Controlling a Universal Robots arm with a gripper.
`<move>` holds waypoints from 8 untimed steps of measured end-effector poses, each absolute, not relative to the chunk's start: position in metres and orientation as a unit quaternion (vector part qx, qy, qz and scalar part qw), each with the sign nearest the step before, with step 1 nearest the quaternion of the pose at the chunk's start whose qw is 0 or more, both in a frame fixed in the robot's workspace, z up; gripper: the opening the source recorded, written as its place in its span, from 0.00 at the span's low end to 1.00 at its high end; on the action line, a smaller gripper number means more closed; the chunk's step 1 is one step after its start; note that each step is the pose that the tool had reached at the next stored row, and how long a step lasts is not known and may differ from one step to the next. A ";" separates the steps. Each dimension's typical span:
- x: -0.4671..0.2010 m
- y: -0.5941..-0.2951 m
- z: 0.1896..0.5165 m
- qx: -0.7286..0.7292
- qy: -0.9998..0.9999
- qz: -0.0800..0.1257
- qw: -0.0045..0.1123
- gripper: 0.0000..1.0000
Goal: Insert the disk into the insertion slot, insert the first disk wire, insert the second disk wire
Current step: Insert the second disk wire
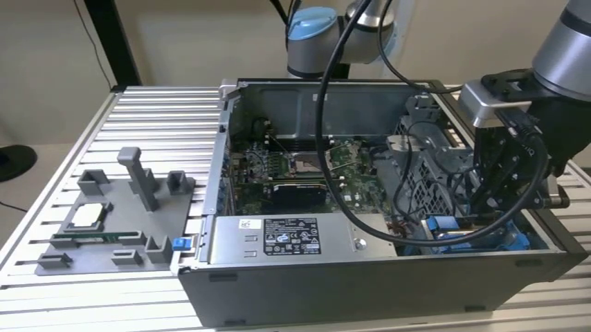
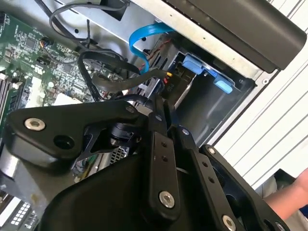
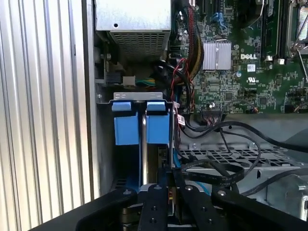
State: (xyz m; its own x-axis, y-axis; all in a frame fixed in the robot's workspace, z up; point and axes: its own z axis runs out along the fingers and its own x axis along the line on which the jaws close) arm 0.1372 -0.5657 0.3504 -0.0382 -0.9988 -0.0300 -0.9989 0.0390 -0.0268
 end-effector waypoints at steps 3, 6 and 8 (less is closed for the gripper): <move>0.137 -0.566 0.350 -0.693 0.720 0.001 0.020 0.00; 0.137 -0.566 0.349 -0.693 0.720 0.001 0.020 0.00; 0.137 -0.566 0.348 -0.693 0.720 0.001 0.020 0.00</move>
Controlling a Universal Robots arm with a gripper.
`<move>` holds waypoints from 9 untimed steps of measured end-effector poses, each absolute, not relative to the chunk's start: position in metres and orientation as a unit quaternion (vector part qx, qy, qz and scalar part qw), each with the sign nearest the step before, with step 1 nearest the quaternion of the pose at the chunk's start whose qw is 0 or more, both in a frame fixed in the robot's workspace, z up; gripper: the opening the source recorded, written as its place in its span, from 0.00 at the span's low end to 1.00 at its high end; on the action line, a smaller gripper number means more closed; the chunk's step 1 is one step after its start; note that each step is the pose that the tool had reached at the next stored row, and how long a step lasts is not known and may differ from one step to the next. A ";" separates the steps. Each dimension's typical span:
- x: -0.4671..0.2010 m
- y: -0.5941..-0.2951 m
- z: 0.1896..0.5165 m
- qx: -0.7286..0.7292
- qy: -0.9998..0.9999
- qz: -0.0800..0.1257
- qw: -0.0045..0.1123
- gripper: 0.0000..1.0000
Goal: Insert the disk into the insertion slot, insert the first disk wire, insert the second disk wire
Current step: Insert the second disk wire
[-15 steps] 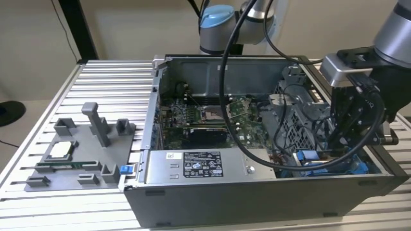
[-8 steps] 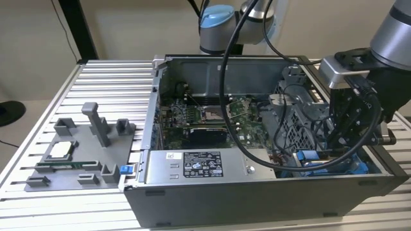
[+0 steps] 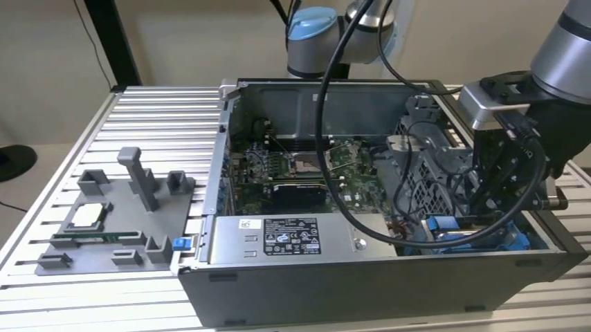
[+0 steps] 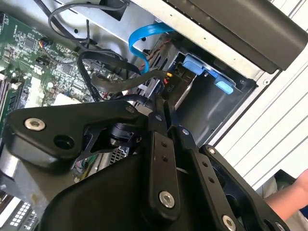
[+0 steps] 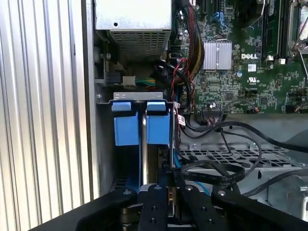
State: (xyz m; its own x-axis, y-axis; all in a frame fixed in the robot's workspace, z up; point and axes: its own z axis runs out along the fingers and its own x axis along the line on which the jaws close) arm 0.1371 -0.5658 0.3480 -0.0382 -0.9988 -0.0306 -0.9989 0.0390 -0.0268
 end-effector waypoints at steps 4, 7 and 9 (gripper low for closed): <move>0.137 -0.566 0.346 -0.693 0.720 0.001 0.020 0.00; 0.137 -0.566 0.344 -0.693 0.720 0.000 0.021 0.00; 0.137 -0.566 0.344 -0.693 0.720 0.000 0.021 0.00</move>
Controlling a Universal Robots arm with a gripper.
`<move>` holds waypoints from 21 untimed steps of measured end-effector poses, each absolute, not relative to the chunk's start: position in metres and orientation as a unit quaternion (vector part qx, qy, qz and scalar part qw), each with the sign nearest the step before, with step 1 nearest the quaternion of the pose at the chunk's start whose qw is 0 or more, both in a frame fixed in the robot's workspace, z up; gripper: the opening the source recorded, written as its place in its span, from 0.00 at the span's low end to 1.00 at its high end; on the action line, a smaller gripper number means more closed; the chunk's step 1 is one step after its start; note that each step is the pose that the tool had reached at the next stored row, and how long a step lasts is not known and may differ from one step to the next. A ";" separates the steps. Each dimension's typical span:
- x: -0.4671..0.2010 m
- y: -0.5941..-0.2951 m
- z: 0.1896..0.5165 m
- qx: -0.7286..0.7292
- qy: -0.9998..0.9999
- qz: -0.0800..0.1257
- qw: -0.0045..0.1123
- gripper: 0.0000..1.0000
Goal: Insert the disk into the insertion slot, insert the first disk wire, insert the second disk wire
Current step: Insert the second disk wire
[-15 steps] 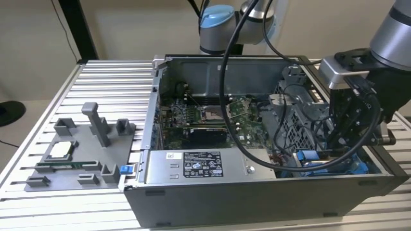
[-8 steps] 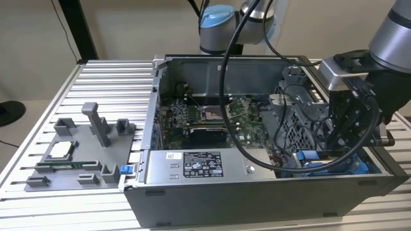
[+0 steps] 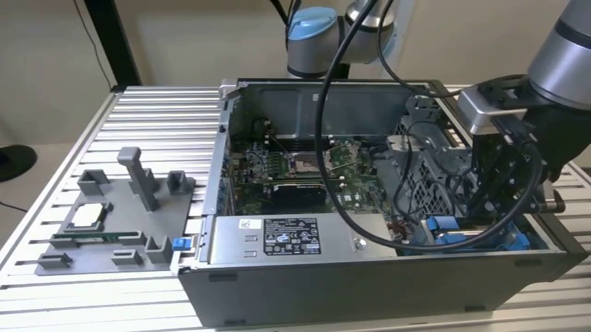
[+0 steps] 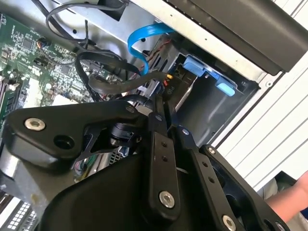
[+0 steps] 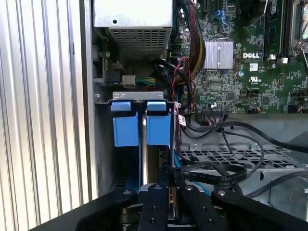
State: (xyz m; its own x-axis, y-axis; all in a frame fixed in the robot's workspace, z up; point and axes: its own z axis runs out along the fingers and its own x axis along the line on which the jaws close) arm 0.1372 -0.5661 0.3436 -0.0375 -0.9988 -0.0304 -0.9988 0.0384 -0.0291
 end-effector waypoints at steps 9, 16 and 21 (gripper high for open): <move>0.137 -0.566 0.338 -0.694 0.720 -0.002 0.022 0.00; 0.137 -0.566 0.331 -0.694 0.720 -0.001 0.022 1.00; 0.137 -0.566 0.332 -0.694 0.720 0.000 0.022 1.00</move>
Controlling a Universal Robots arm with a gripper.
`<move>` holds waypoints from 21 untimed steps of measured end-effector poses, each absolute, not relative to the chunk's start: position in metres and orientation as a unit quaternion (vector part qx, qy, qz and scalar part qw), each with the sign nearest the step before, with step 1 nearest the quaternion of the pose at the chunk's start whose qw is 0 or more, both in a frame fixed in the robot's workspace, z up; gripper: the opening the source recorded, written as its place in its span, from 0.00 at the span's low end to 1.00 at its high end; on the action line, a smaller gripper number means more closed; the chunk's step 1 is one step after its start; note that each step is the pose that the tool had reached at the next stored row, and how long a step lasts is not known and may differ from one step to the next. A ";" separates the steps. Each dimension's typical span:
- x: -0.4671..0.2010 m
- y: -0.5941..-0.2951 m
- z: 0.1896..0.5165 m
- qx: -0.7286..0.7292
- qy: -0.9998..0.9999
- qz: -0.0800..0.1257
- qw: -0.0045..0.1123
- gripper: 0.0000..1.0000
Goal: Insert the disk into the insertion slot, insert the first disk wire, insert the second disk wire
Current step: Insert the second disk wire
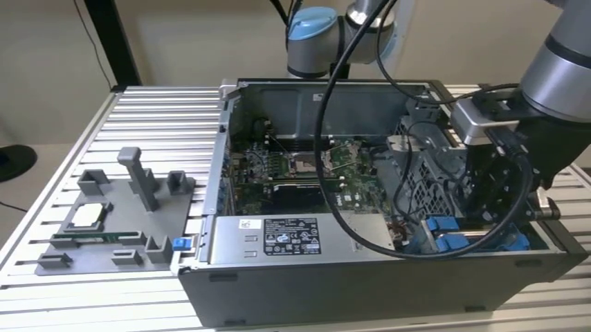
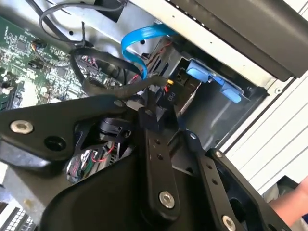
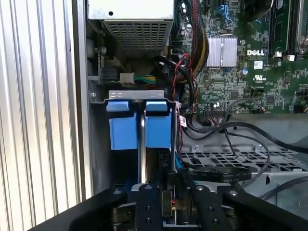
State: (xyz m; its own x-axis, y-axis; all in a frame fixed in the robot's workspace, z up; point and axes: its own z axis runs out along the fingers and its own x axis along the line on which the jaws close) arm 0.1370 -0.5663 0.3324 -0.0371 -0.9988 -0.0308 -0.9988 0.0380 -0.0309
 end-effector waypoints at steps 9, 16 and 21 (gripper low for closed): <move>0.137 -0.566 0.373 -0.693 0.720 0.000 0.021 1.00; 0.137 -0.566 0.395 -0.693 0.720 0.000 0.021 1.00; 0.137 -0.566 0.395 -0.693 0.720 0.000 0.021 1.00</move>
